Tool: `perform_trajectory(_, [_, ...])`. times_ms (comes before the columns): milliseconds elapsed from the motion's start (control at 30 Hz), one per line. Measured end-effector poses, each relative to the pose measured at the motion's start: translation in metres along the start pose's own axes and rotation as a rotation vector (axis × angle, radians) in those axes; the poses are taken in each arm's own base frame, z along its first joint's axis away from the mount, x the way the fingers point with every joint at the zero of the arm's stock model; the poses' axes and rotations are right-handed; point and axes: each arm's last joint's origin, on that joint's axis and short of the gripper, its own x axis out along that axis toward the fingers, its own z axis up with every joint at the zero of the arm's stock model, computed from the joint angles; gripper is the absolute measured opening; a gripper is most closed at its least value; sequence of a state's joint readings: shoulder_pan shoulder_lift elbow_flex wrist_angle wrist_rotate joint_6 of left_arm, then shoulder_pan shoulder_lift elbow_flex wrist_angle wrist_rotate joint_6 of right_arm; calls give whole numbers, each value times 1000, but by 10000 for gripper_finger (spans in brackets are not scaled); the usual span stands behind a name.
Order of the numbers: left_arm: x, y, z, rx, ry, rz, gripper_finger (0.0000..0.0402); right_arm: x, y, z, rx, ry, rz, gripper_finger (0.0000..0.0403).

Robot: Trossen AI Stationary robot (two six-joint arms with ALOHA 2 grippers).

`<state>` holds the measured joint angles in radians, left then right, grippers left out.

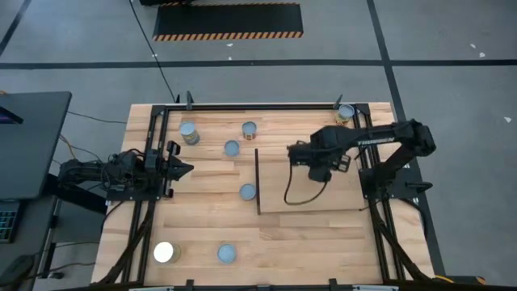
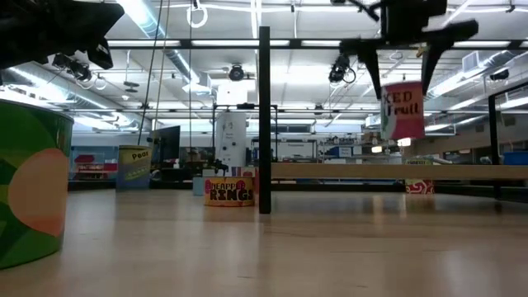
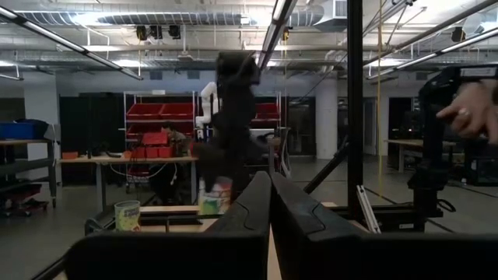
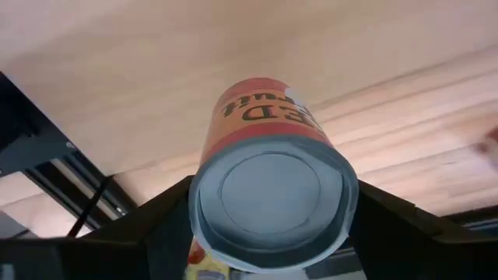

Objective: Pick and place cans onto a shelf
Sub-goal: Put the light red can on the shelf

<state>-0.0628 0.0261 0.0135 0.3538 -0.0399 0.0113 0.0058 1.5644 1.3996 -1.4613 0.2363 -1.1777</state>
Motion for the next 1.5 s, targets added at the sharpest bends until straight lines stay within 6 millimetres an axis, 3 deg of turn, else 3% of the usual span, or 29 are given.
perform_trajectory(100, [0,0,0,0,0,0,11,13,8,-7,32,-45,32,291])
perform_trajectory(233, [0,0,0,0,0,0,11,14,16,-4,7,-64,-8,291])
perform_trajectory(600, [0,0,0,0,0,0,11,28,-1,12,-140,-86,-51,291])
perform_trajectory(867, [0,0,0,0,0,0,11,25,0,26,-167,-80,-101,291])
perform_trajectory(1267, [0,0,0,0,0,0,11,14,-37,35,-117,-240,-478,291])
perform_trajectory(1500, [0,0,0,0,0,0,11,12,-46,29,-82,-286,-531,291])
